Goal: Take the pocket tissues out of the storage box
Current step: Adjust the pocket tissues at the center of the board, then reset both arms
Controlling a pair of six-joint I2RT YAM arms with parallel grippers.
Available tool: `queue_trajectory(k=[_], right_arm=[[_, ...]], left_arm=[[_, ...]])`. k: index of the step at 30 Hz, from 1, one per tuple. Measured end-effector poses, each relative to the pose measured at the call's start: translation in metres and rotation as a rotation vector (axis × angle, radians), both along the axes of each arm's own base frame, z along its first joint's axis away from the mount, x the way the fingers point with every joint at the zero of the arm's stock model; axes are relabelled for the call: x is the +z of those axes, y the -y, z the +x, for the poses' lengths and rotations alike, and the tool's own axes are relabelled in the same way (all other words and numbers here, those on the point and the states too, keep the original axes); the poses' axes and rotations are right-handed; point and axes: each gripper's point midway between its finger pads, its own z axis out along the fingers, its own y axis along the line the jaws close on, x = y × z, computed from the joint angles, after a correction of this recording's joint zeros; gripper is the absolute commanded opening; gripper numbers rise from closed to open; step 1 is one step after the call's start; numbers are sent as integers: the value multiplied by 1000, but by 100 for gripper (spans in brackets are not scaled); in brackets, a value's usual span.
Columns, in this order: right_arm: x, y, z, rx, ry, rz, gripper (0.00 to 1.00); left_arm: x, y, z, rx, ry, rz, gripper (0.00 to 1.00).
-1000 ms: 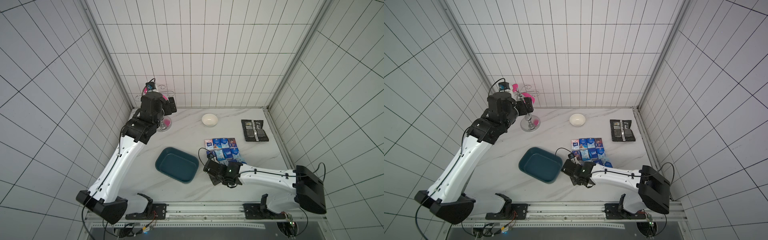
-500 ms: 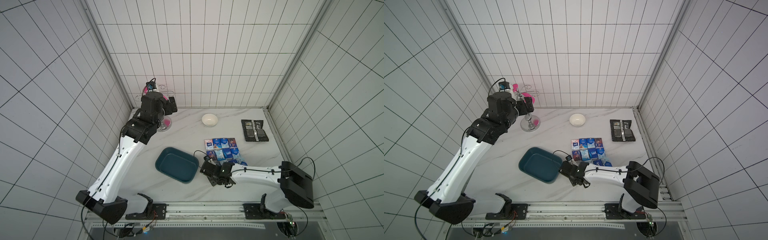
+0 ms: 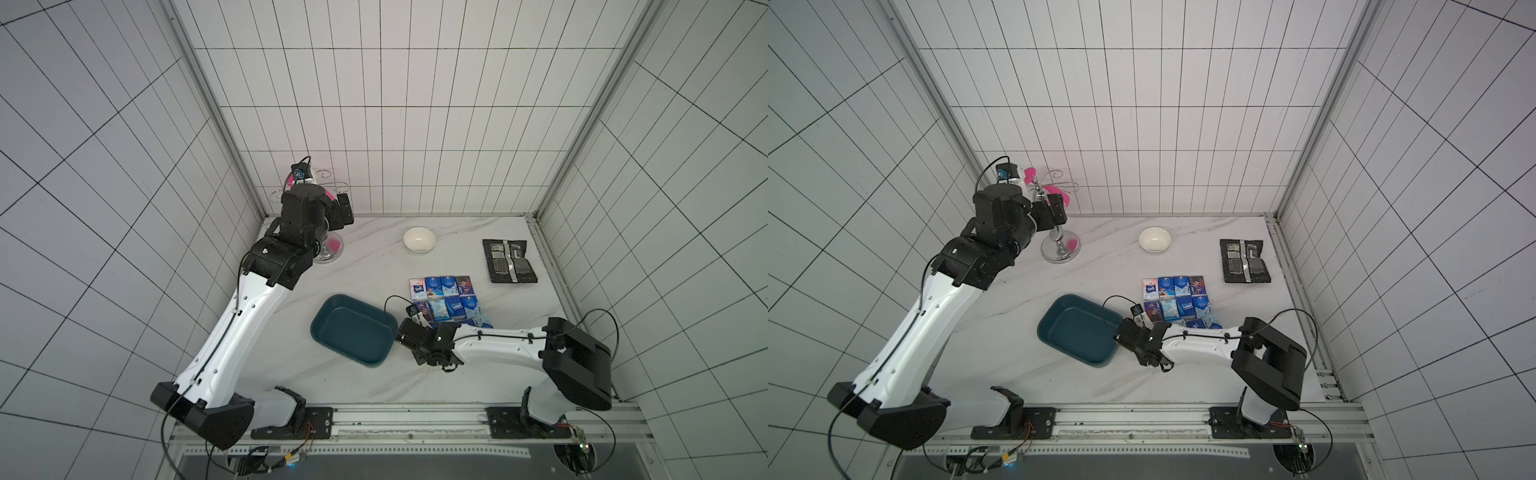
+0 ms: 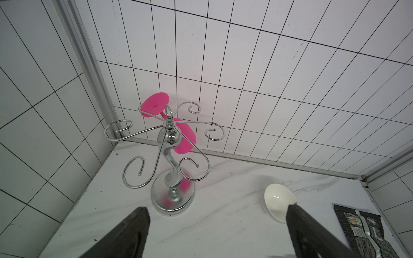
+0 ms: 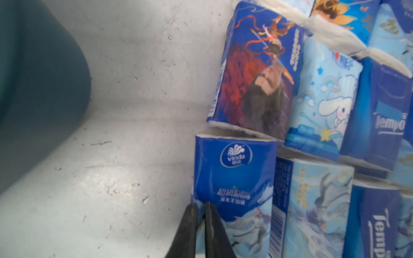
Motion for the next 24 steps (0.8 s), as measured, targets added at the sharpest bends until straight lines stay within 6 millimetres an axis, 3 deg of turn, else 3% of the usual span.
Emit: queue_trajectory(k=[14,24], right_arm=[[7,0,12,-139,-39,115,15],[38,-1,13,-139,-11,198,19]], left_arm=[[1,-1,-1,3,1,8,99],[5,-4,-5,6,10,5,99]])
